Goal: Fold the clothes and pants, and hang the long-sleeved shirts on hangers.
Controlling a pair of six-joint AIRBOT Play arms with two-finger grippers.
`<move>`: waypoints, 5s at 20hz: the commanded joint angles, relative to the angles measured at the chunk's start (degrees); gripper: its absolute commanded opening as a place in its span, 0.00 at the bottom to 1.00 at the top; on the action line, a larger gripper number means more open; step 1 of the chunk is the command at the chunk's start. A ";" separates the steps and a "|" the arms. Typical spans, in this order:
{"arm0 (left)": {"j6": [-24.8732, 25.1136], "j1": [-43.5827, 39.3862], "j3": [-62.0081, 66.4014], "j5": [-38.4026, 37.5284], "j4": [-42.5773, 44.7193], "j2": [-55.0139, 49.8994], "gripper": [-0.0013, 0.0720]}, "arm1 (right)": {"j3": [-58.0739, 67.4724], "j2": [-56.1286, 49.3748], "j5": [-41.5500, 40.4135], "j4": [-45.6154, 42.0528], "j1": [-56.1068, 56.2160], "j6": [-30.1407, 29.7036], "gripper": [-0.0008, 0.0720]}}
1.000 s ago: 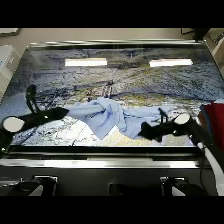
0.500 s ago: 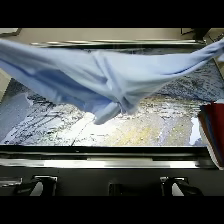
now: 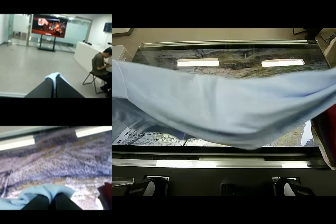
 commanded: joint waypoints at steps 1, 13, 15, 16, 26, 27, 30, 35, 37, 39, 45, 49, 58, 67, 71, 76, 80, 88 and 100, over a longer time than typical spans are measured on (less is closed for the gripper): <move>-0.63 0.09 -5.01 -2.38 1.57 -2.25 0.05 | -8.39 -4.87 8.07 -2.01 -0.02 1.20 0.07; 0.87 -16.28 -22.80 18.51 -3.37 -37.79 0.06 | -40.68 -29.94 -20.61 17.49 -0.02 7.58 0.07; 0.90 -17.81 -22.80 12.79 -3.32 -41.51 0.64 | -40.61 -29.81 -20.55 17.42 -0.02 4.48 0.07; 0.44 -17.77 -22.80 7.41 -3.28 -42.23 0.99 | -40.61 -29.59 -19.82 17.40 -0.02 2.78 0.07; -0.59 -14.21 -45.92 -34.86 -13.14 -31.10 0.99 | -40.63 -29.03 -9.46 14.53 -0.02 -1.68 0.07; -0.57 -17.09 -50.16 -30.45 -17.77 -30.47 0.99 | -40.63 -29.03 -9.14 14.67 -0.02 -1.68 0.07; 0.09 -28.55 -57.81 -17.25 -29.03 -31.74 0.99 | -40.63 -29.03 -7.45 14.93 -0.02 -1.68 0.07; 0.07 -45.24 -58.03 1.07 -41.27 -36.89 0.85 | -40.63 -29.03 -4.76 14.95 -0.02 -1.66 0.07; 0.07 -48.37 -58.01 4.22 -44.59 -38.60 0.83 | -40.63 -29.03 -3.76 14.93 -0.02 -1.68 0.07; 0.04 -50.18 -57.96 5.60 -45.90 -39.21 0.81 | -40.63 -29.03 -3.19 14.91 -0.02 -1.68 0.07; 8.04 -49.37 -52.94 6.23 -45.38 -38.23 0.05 | -40.61 -28.30 -2.95 15.26 -0.02 -1.66 0.07; 8.24 -39.43 -40.24 -7.50 -27.85 -30.21 0.05 | -35.45 -23.96 -6.95 14.19 -0.04 -3.21 0.07; 0.35 -7.23 21.27 -20.13 -13.14 -12.44 0.05 | 1.57 -7.89 -10.78 6.84 -0.02 1.51 0.07; -1.03 -6.08 21.49 -31.28 -9.07 -12.07 0.05 | 1.57 -3.06 19.37 2.64 -0.02 1.90 0.07; 0.20 -6.08 21.55 -27.87 -8.07 -10.78 0.05 | 1.57 -0.70 21.66 2.82 -0.02 1.33 0.07; 0.13 -6.36 10.82 -29.73 -5.20 -13.14 0.05 | -7.54 -0.63 21.49 2.58 -0.02 5.07 0.07; 7.34 -10.62 -7.54 -10.82 -5.25 -19.71 0.05 | -24.33 -8.31 2.73 8.46 -0.02 5.22 0.07; 9.05 -17.22 -11.39 8.46 -5.49 -42.93 0.05 | -25.68 -36.65 -42.99 27.96 12.00 4.57 0.07; -2.99 6.19 -5.33 -44.02 1.92 -53.35 0.99 | -18.84 -43.45 -12.20 18.56 -1.18 0.87 0.90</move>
